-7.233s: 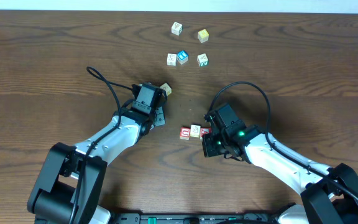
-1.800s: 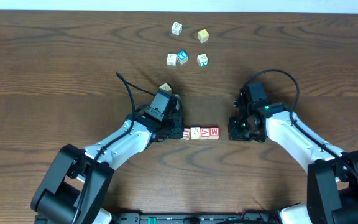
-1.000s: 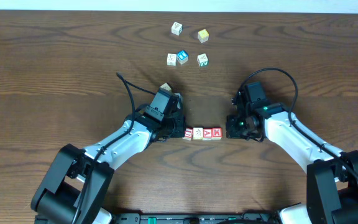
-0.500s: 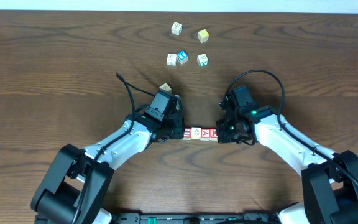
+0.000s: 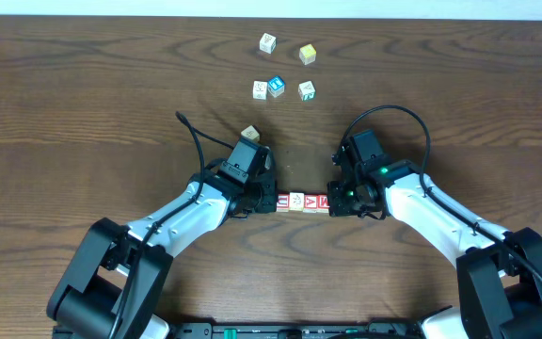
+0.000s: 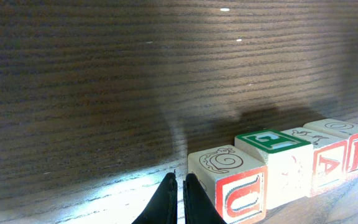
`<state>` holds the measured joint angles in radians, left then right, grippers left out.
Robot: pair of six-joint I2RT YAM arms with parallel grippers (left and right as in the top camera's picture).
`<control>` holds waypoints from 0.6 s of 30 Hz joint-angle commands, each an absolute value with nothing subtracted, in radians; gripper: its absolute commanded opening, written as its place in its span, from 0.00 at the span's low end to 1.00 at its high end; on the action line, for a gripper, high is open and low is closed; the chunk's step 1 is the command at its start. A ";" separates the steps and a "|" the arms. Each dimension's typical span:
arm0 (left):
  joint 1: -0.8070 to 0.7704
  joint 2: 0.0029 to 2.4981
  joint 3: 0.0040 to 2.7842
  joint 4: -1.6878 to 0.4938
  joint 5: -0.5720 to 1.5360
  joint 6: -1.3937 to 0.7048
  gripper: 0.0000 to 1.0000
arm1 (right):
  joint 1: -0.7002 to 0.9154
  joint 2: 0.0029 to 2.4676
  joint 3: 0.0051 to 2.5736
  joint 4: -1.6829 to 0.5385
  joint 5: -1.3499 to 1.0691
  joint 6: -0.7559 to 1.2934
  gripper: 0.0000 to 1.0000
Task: Lift 4 blocks
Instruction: 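Squeeze the block row between left and right grippers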
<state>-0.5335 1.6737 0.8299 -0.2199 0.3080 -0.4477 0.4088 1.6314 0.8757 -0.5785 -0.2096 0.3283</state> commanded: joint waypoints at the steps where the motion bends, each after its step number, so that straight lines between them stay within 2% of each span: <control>1: -0.534 1.679 0.820 -0.223 0.295 -0.443 0.07 | 0.413 1.618 0.871 -0.575 -0.186 0.321 0.01; 18: -0.535 1.679 0.820 -0.220 0.249 -0.442 0.07 | 0.414 1.623 0.869 -0.557 -0.128 0.321 0.01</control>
<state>-0.5335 1.6737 0.8299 -0.2192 0.2707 -0.4477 0.4088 1.6314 0.8757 -0.5613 -0.1402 0.3283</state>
